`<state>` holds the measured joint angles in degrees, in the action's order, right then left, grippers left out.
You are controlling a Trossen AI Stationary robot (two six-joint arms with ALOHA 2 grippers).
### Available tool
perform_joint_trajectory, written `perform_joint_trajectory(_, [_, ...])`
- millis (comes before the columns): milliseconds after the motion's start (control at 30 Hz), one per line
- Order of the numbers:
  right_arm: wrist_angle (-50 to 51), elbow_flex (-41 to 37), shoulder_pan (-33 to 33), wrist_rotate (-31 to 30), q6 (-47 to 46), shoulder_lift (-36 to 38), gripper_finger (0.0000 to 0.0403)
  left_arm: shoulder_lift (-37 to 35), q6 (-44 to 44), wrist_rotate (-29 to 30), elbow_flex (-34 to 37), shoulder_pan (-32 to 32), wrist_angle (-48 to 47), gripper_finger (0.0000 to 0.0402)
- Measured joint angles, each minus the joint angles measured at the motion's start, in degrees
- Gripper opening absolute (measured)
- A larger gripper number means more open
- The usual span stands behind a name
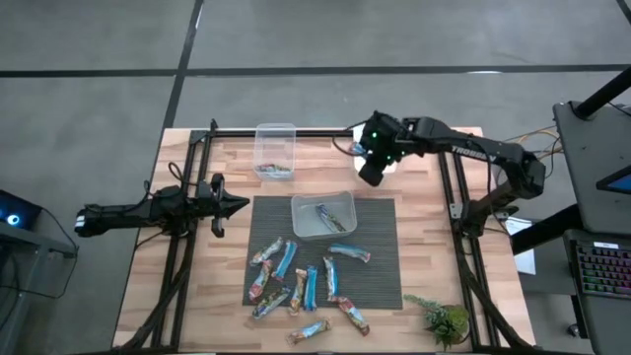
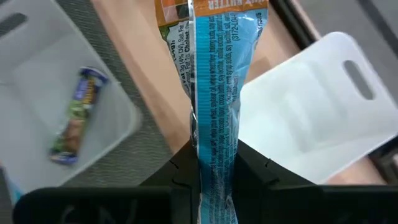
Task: Pick and place Granola Bars by type
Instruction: Put the yellow granola bar into the white bin
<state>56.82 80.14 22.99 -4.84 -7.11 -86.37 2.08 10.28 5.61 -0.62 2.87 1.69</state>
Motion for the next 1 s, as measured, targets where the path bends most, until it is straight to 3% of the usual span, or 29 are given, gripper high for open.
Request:
perform_joint_trajectory(500, [1.2, -1.4, 11.4, 0.1, 23.9, -0.2, 0.0056, 0.0, 0.0, 0.0, 0.0, 0.0, 0.0, 0.0000])
perform_joint_trajectory(1000, [2.9, -1.7, 11.9, 0.1, 35.2, -9.3, 0.0056, 0.0, 0.0, 0.0, 0.0, 0.0, 0.0, 0.0000])
